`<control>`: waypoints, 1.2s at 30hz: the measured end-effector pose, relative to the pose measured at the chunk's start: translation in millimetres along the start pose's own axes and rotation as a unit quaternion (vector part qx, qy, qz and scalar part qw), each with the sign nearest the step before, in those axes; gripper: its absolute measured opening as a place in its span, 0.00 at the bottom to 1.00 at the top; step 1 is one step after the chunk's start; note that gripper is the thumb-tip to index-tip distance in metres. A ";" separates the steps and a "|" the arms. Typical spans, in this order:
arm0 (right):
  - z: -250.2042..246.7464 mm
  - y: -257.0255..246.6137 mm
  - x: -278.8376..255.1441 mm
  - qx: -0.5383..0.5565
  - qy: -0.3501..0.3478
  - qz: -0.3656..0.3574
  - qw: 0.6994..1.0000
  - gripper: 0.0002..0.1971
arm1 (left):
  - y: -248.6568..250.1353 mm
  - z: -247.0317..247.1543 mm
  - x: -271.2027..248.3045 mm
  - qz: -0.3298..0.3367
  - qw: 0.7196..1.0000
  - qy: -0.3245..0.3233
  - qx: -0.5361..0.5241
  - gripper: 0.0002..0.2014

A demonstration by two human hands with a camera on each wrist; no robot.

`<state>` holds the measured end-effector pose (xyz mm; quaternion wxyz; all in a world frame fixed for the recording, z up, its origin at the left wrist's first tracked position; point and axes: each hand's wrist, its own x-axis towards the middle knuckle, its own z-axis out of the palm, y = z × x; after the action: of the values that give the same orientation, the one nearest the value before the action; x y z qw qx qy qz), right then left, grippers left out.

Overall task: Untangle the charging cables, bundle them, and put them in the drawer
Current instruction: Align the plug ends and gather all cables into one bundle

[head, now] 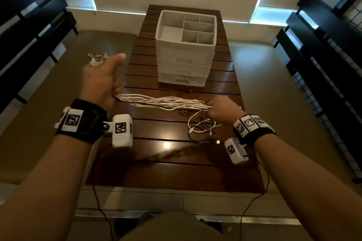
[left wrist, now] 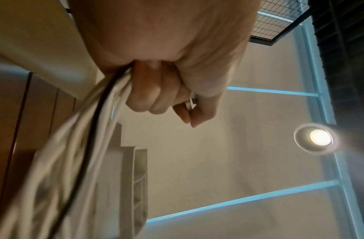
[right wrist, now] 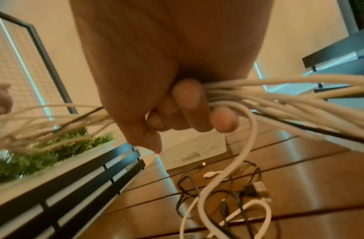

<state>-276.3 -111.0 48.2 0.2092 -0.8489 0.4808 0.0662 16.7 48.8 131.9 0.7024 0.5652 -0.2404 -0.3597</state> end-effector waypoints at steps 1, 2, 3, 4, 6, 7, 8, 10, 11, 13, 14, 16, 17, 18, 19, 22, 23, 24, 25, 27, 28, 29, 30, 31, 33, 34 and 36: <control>0.1 1.2 -2.9 0.002 -0.008 0.003 1.000 0.13 | 1.7 -1.3 0.5 0.005 1.000 -0.002 0.000 0.20; 1.2 4.5 -3.7 0.000 -0.018 0.007 1.000 0.14 | 2.4 -1.2 1.1 0.010 1.000 -0.001 -0.003 0.21; 0.7 7.7 -3.8 -0.004 -0.025 0.011 1.000 0.16 | 2.1 -0.4 1.3 0.015 1.000 -0.001 -0.004 0.22; -0.7 10.3 -4.1 0.000 -0.019 0.010 1.000 0.17 | 0.4 0.9 0.8 0.018 1.000 -0.001 0.002 0.23; -8.6 8.4 -5.1 0.053 0.052 -0.020 0.997 0.16 | -4.5 5.7 -4.1 0.025 0.999 -0.012 0.022 0.23; -13.5 4.6 -5.1 0.088 0.107 -0.039 0.990 0.18 | -8.1 7.7 -6.0 0.026 0.999 -0.020 0.028 0.23; -18.0 -0.1 -4.5 0.115 0.153 -0.055 0.980 0.19 | -11.3 9.4 -7.1 0.026 0.999 -0.027 0.033 0.24; -23.0 -5.4 -0.5 0.139 0.183 -0.064 0.971 0.18 | -13.0 13.6 -8.1 0.030 0.998 -0.035 0.038 0.24; -23.3 -4.6 1.3 0.138 0.182 -0.059 0.972 0.18 | -12.3 15.0 -8.0 0.034 0.998 -0.041 0.035 0.24; -24.9 -1.7 0.9 0.144 0.206 -0.051 0.967 0.18 | -6.7 16.4 -8.8 0.043 0.998 -0.047 0.023 0.24; -27.2 -0.8 -1.5 0.155 0.237 -0.057 0.957 0.16 | -2.9 15.7 -9.6 0.047 0.998 -0.047 0.017 0.24; -29.1 1.2 -7.3 0.138 0.272 -0.076 0.949 0.10 | 3.3 11.4 -10.7 0.048 0.998 -0.039 0.005 0.24; -27.4 2.8 -9.3 0.105 0.248 -0.079 0.960 0.09 | 5.4 8.4 -9.8 0.048 0.998 -0.029 -0.002 0.25; -21.4 6.5 -9.9 0.067 0.192 -0.069 0.977 0.10 | 6.8 5.3 -8.1 0.046 0.999 -0.022 -0.010 0.25; -13.6 9.6 -12.2 0.032 0.116 -0.045 0.992 0.11 | 7.1 2.8 -6.3 0.042 0.999 -0.017 -0.018 0.24; 15.4 19.9 -12.1 -0.064 -0.013 0.014 0.998 0.16 | 4.7 -1.0 -3.8 0.029 0.999 -0.005 -0.042 0.24; 21.1 20.1 -12.6 -0.081 -0.024 0.026 0.996 0.17 | 2.9 -1.5 -4.0 0.028 0.998 -0.003 -0.050 0.25; 25.9 20.6 -12.9 -0.096 -0.037 0.033 0.994 0.17 | 0.6 -1.7 -4.9 0.028 0.998 -0.007 -0.056 0.25; 27.4 19.8 -15.5 -0.113 -0.061 0.035 0.991 0.19 | -1.7 -1.0 -6.4 0.026 0.998 -0.013 -0.059 0.25; 27.6 19.4 -20.4 -0.143 -0.128 0.038 0.981 0.26 | -5.8 0.2 -9.0 0.016 0.998 -0.022 -0.061 0.25; 29.6 21.3 -21.5 -0.133 -0.172 0.049 0.975 0.30 | -8.5 0.7 -10.4 0.009 0.998 -0.023 -0.063 0.25; 32.1 23.5 -22.2 -0.104 -0.225 0.059 0.967 0.36 | -11.8 0.7 -12.1 0.002 0.998 -0.024 -0.064 0.25; 37.0 26.4 -22.3 -0.071 -0.277 0.064 0.956 0.41 | -15.2 0.5 -14.8 -0.005 0.998 -0.024 -0.065 0.25; 41.8 28.3 -23.0 -0.045 -0.318 0.056 0.945 0.46 | -19.3 0.1 -17.5 -0.011 0.997 -0.025 -0.066 0.25; 46.6 34.2 -23.1 0.013 -0.340 -0.001 0.940 0.49 | -25.9 -0.8 -22.1 -0.029 0.996 -0.027 -0.077 0.25; 44.1 36.7 -23.2 0.048 -0.319 -0.024 0.946 0.49 | -27.4 -2.6 -23.9 -0.041 0.995 -0.029 -0.085 0.25; 30.5 40.6 -24.7 0.129 -0.250 -0.033 0.959 0.47 | -28.6 -8.4 -25.9 -0.063 0.992 -0.034 -0.106 0.26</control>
<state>-321.0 -97.0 16.6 0.4324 -0.7866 0.3890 0.2071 0.1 71.2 104.0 0.7260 0.4888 -0.1881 -0.4456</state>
